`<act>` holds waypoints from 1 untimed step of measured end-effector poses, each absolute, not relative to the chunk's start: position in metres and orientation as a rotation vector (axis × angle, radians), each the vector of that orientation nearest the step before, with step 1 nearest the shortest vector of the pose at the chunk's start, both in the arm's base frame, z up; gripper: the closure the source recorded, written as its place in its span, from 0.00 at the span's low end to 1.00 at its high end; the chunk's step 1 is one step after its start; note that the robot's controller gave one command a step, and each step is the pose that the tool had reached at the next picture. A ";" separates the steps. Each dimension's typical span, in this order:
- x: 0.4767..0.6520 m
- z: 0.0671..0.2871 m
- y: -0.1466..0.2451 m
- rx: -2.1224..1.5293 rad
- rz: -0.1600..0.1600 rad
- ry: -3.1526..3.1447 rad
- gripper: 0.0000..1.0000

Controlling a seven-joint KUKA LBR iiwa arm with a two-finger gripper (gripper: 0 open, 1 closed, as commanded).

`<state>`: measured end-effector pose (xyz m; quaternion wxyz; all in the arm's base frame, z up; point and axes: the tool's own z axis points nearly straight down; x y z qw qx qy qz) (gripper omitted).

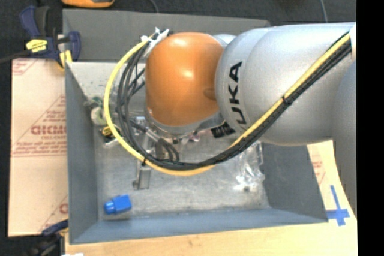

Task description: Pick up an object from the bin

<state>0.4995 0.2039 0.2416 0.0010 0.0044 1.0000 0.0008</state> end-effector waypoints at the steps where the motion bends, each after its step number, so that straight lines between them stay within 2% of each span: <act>1: 0.487 0.069 0.214 -0.345 0.002 3.114 0.00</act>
Offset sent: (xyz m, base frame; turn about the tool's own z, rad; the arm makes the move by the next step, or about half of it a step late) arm -0.0153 0.0119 -0.1716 -0.2335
